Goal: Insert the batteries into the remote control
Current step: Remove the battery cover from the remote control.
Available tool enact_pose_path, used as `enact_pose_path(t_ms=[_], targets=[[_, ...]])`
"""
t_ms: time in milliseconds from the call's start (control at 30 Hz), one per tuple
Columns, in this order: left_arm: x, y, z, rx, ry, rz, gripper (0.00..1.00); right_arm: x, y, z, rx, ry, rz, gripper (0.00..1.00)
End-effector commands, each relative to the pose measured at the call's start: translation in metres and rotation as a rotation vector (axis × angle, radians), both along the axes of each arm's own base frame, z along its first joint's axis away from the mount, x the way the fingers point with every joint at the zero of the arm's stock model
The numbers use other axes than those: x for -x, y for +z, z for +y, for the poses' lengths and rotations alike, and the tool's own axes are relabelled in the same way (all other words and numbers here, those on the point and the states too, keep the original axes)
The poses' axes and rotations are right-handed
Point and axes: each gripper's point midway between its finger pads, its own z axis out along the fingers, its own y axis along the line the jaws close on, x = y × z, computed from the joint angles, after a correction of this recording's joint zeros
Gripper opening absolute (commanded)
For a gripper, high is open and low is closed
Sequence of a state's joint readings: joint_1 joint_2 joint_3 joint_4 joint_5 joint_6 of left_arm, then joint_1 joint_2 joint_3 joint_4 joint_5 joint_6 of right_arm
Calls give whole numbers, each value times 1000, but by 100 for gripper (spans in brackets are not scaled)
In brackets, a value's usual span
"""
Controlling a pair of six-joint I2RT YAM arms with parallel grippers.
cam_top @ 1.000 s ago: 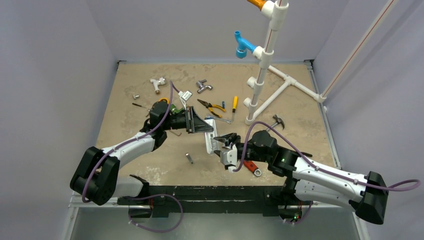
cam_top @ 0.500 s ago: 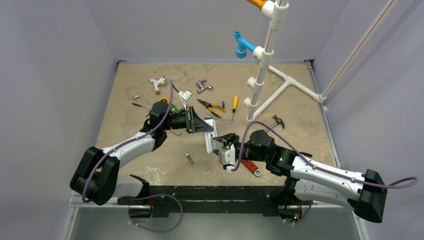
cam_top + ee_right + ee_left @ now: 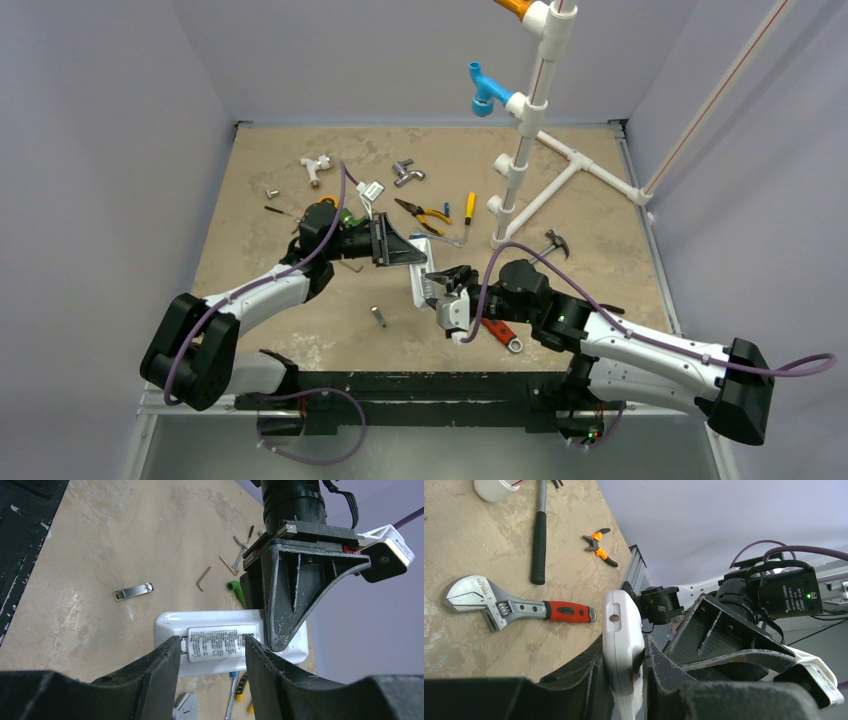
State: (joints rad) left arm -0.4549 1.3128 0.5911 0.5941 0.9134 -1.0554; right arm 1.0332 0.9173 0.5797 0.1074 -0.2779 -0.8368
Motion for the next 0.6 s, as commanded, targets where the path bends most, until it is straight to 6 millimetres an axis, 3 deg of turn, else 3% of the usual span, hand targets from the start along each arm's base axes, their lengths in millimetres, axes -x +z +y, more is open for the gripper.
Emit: enact_pose_path(t_ms=[0,567], targets=[[2,19,-3,39,-30,-80,0,-10,34,1,-67,-36,-74,48],[2,18,-3,45,-32,-79,0,-10,30,-9,-56,-69,-54,48]])
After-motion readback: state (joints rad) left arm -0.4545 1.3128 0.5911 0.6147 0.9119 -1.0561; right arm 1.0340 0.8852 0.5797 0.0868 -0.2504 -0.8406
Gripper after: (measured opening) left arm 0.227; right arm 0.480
